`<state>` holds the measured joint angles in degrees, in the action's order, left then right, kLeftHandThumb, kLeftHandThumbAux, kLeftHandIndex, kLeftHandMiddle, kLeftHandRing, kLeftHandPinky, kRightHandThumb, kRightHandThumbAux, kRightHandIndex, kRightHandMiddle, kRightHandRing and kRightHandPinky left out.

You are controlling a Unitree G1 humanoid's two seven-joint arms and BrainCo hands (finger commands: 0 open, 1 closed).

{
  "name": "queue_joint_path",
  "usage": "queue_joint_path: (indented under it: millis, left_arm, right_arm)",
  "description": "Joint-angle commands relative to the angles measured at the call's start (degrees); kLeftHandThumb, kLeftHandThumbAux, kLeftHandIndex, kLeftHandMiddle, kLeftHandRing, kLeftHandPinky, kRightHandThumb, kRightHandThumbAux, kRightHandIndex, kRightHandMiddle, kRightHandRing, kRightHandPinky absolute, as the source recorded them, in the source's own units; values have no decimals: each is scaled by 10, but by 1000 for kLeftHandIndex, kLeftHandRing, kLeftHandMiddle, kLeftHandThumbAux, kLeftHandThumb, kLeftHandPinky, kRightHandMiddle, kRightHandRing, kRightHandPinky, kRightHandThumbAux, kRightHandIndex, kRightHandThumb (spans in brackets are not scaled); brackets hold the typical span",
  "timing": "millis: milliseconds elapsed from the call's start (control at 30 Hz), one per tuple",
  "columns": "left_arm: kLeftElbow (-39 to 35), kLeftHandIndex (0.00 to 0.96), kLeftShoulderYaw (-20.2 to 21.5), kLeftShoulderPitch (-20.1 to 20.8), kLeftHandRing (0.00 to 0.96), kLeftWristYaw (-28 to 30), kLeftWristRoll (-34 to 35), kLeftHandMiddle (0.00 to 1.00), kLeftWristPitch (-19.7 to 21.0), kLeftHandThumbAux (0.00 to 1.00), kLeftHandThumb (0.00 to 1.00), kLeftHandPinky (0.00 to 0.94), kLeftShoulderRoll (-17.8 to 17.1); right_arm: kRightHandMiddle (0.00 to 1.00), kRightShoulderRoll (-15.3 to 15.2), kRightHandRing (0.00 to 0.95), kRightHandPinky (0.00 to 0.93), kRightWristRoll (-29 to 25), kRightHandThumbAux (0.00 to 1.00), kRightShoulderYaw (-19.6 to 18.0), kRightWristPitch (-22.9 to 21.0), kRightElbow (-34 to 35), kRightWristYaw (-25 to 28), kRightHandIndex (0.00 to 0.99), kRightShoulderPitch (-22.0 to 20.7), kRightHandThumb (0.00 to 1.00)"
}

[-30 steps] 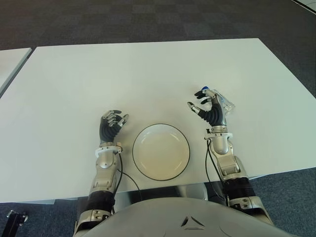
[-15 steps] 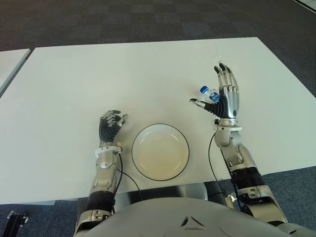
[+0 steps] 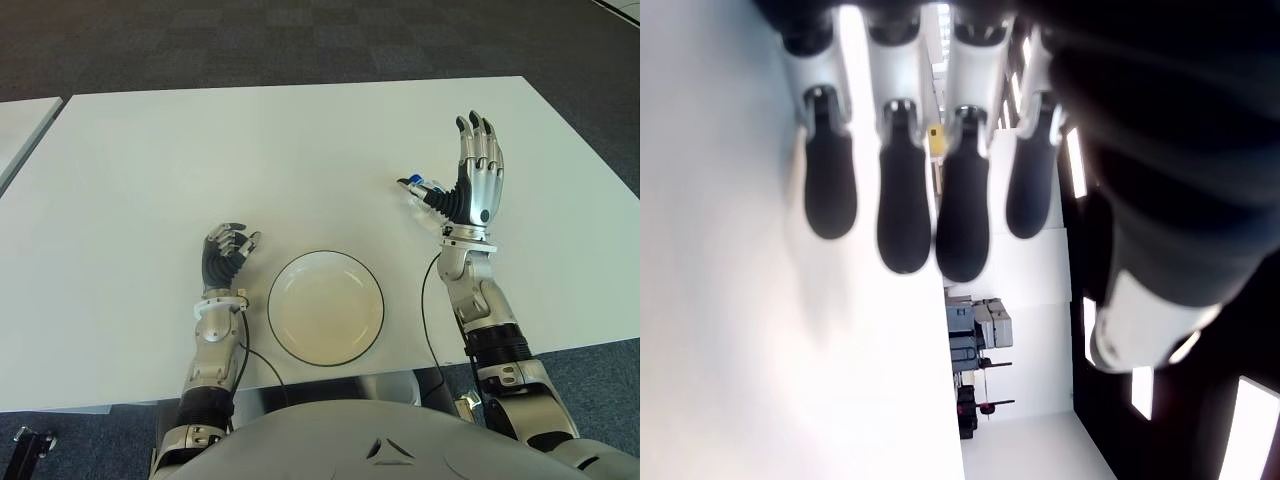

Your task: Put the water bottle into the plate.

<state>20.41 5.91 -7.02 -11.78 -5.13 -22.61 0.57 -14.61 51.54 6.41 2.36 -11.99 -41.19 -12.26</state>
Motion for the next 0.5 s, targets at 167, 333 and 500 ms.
queue_joint_path:
  millis: [167, 333, 500]
  left_arm:
    - [8, 433, 3, -7, 580, -6, 0, 597, 14, 711, 707, 558, 1]
    - [4, 433, 3, -7, 603, -8, -3, 616, 20, 711, 707, 588, -1]
    - [2, 433, 1, -7, 608, -9, -6, 622, 25, 712, 707, 586, -2]
  right_arm:
    - [0, 25, 0, 0, -8, 379, -2, -98, 1, 29, 0, -27, 565]
    - [0, 33, 0, 0, 10, 295, 6, -197, -6, 94, 0, -46, 642]
    - [0, 31, 0, 0, 32, 246, 29, -280, -28, 143, 0, -67, 642]
